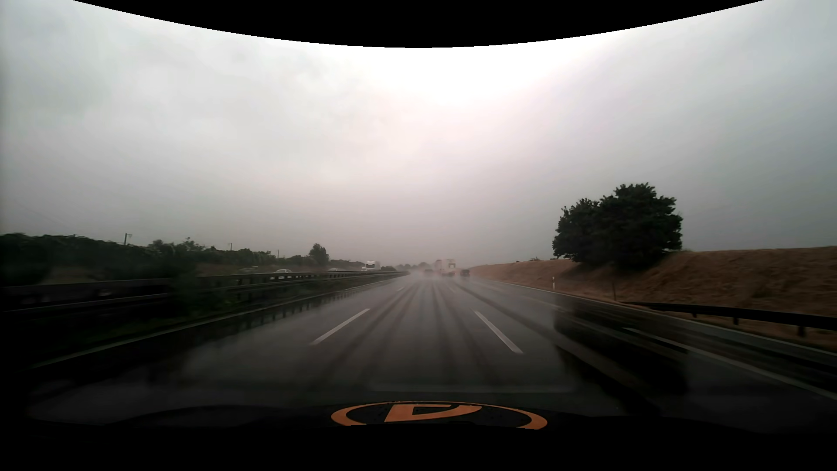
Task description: Follow the waypoints while adhering to traffic rules and regulations
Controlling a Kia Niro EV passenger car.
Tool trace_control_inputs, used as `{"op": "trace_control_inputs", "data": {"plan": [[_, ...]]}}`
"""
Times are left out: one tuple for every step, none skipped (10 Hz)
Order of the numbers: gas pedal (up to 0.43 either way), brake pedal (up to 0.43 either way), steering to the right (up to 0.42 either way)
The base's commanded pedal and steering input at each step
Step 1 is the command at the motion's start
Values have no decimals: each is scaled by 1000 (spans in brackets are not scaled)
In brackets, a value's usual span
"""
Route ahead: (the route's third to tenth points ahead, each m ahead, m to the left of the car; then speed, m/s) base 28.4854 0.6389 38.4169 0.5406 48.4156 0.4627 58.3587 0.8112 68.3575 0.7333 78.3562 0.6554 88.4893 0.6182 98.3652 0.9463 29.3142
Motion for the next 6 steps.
{"op": "trace_control_inputs", "data": {"plan": [[260,0,0],[260,0,0],[260,0,0],[260,0,-1],[260,0,-1],[260,0,-1]]}}
